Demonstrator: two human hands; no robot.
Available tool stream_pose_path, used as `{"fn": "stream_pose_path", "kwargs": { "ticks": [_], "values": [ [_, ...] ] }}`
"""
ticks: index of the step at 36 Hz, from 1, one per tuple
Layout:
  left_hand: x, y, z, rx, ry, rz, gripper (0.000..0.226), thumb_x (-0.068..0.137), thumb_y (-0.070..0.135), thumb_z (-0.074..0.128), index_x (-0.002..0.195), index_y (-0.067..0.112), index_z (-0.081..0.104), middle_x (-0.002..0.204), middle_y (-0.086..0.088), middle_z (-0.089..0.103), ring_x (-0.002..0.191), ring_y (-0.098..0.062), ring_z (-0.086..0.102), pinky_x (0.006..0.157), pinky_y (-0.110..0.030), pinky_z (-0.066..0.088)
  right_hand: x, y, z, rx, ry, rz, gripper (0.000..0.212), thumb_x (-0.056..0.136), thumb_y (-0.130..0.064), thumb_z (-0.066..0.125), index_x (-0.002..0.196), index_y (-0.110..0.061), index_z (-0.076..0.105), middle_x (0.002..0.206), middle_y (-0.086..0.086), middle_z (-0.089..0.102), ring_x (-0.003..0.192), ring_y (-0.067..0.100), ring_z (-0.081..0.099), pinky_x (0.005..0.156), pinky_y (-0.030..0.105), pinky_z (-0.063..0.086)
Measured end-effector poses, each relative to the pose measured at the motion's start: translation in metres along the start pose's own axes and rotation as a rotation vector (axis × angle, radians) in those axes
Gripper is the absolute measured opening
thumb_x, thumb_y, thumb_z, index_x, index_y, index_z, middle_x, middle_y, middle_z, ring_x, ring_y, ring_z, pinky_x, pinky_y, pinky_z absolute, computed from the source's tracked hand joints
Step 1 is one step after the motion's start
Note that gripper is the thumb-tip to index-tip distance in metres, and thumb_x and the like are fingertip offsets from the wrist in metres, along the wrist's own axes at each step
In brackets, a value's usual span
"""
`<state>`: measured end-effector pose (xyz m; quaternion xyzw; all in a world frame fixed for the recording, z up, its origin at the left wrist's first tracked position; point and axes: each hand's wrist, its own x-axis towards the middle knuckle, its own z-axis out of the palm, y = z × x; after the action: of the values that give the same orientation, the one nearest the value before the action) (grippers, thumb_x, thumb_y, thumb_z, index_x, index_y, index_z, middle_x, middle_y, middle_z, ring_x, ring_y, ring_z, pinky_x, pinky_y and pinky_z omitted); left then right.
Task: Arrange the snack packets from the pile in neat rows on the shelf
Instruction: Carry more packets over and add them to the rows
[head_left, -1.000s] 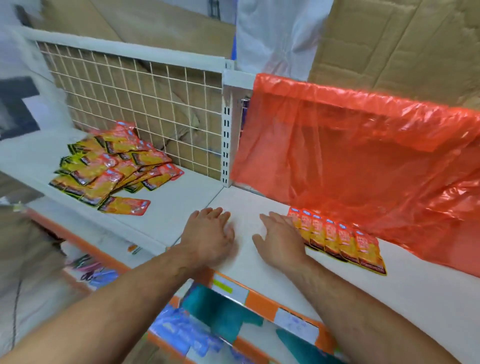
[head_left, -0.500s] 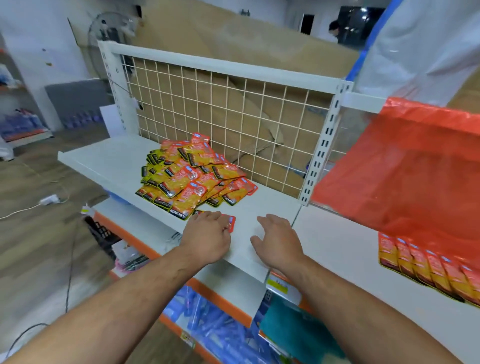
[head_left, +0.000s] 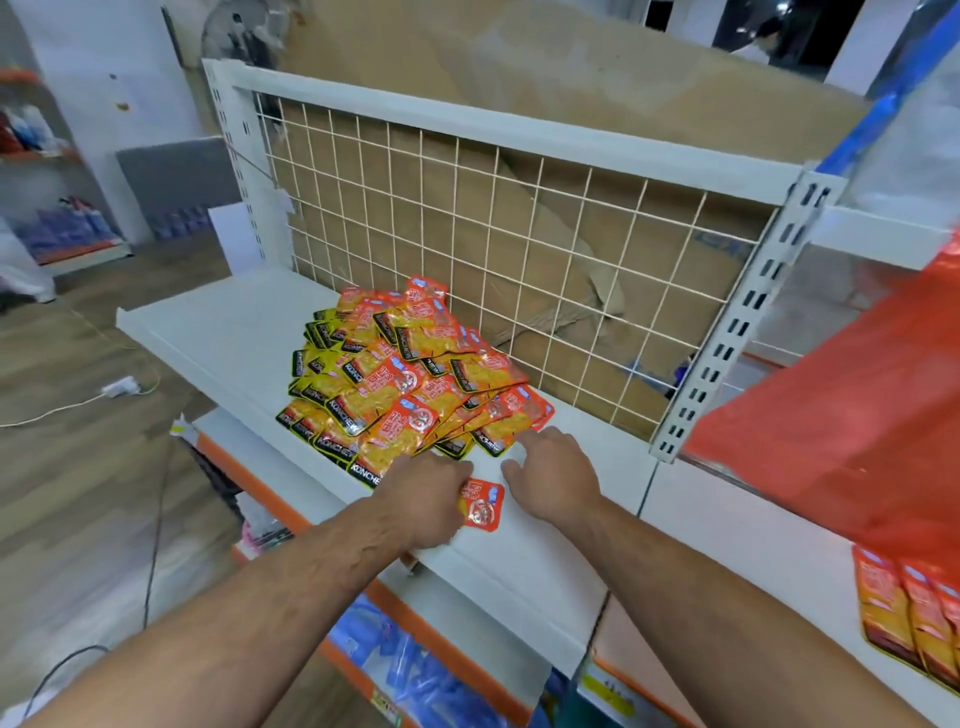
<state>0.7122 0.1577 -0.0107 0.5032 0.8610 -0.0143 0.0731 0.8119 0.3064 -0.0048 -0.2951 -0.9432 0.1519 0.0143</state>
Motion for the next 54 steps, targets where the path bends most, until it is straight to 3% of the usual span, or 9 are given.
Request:
{"fn": "stream_pose_path", "kwargs": {
  "ticks": [8, 14, 20, 30, 35, 40, 45, 50, 54],
  "values": [
    [0.035, -0.006, -0.005, 0.008, -0.018, -0.017, 0.057, 0.067, 0.058, 0.074, 0.105, 0.018, 0.062, 0.103, -0.004, 0.06, 0.1, -0.025, 0.054, 0.07, -0.032, 0.037, 0.053, 0.01, 0.009, 0.008, -0.069, 0.002, 0.056, 0.093, -0.061, 0.043, 0.146, -0.045, 0.035, 0.151, 0.006, 0.036, 0.123, 0.033, 0.05, 0.099, 0.04, 0.045],
    [0.048, -0.004, -0.005, -0.093, -0.077, -0.097, 0.058, 0.066, 0.065, 0.073, 0.097, 0.021, 0.055, 0.09, 0.0, 0.062, 0.081, -0.023, 0.057, 0.063, -0.033, 0.042, 0.07, 0.016, 0.016, 0.025, -0.054, 0.027, 0.052, 0.092, -0.065, 0.039, 0.134, -0.035, 0.044, 0.142, 0.007, 0.041, 0.118, 0.03, 0.056, 0.094, 0.041, 0.047],
    [0.054, -0.002, -0.009, -0.13, -0.131, -0.126, 0.059, 0.068, 0.067, 0.071, 0.101, 0.022, 0.052, 0.083, 0.004, 0.055, 0.078, -0.021, 0.053, 0.061, -0.032, 0.039, 0.074, 0.02, 0.012, 0.023, -0.056, 0.054, 0.058, 0.094, -0.062, 0.044, 0.144, -0.035, 0.037, 0.147, 0.007, 0.035, 0.117, 0.03, 0.058, 0.093, 0.039, 0.047],
    [0.055, -0.01, -0.018, -0.465, -0.229, -0.313, 0.017, 0.076, 0.009, 0.056, 0.071, 0.013, 0.041, 0.068, -0.006, 0.045, 0.059, -0.021, 0.049, 0.05, -0.027, 0.033, 0.073, 0.019, -0.006, 0.012, -0.14, 0.155, 0.046, 0.089, -0.023, 0.053, 0.134, -0.028, 0.045, 0.129, 0.012, 0.048, 0.112, 0.03, 0.057, 0.088, 0.037, 0.048],
    [0.045, -0.011, -0.024, -0.712, -0.21, -0.42, 0.02, 0.086, 0.0, 0.055, 0.105, -0.004, 0.056, 0.091, -0.017, 0.06, 0.055, -0.023, 0.068, 0.039, -0.02, 0.038, 0.066, 0.019, -0.014, -0.034, -0.145, 0.195, 0.044, 0.087, -0.041, 0.051, 0.128, -0.027, 0.051, 0.128, 0.01, 0.051, 0.116, 0.029, 0.055, 0.092, 0.038, 0.046],
    [0.036, -0.011, -0.029, -0.853, -0.11, -0.457, 0.021, 0.081, -0.006, 0.053, 0.082, 0.013, 0.046, 0.074, -0.012, 0.045, 0.062, -0.033, 0.071, 0.056, -0.034, 0.045, 0.05, 0.02, -0.012, 0.002, -0.122, 0.278, 0.06, 0.082, -0.049, 0.062, 0.129, -0.019, 0.039, 0.123, 0.009, 0.056, 0.112, 0.029, 0.059, 0.086, 0.036, 0.047],
    [0.022, -0.005, -0.029, -1.004, -0.03, -0.516, 0.03, 0.081, -0.01, 0.059, 0.074, 0.015, 0.044, 0.067, -0.007, 0.047, 0.045, -0.022, 0.061, 0.048, -0.03, 0.047, 0.024, 0.03, -0.013, 0.028, -0.171, 0.345, 0.067, 0.078, -0.057, 0.067, 0.123, -0.01, 0.049, 0.12, 0.006, 0.061, 0.109, 0.026, 0.062, 0.085, 0.033, 0.05],
    [0.003, 0.011, -0.032, -1.172, 0.063, -0.551, 0.027, 0.081, -0.009, 0.067, 0.073, 0.009, 0.049, 0.069, -0.006, 0.049, 0.038, -0.013, 0.05, 0.037, -0.02, 0.043, -0.01, 0.039, -0.02, 0.115, -0.177, 0.4, 0.031, 0.083, -0.035, 0.07, 0.09, -0.013, 0.05, 0.105, 0.008, 0.065, 0.098, 0.026, 0.065, 0.069, 0.027, 0.048],
    [-0.009, 0.026, -0.032, -1.287, 0.073, -0.574, 0.019, 0.083, -0.006, 0.069, 0.085, 0.007, 0.057, 0.073, -0.014, 0.06, 0.045, -0.019, 0.053, 0.042, -0.025, 0.049, -0.039, 0.053, -0.021, 0.291, -0.134, 0.497, 0.02, 0.081, -0.016, 0.063, 0.064, -0.01, 0.054, 0.057, 0.005, 0.059, 0.056, 0.023, 0.06, 0.041, 0.022, 0.038]
  ]
}}
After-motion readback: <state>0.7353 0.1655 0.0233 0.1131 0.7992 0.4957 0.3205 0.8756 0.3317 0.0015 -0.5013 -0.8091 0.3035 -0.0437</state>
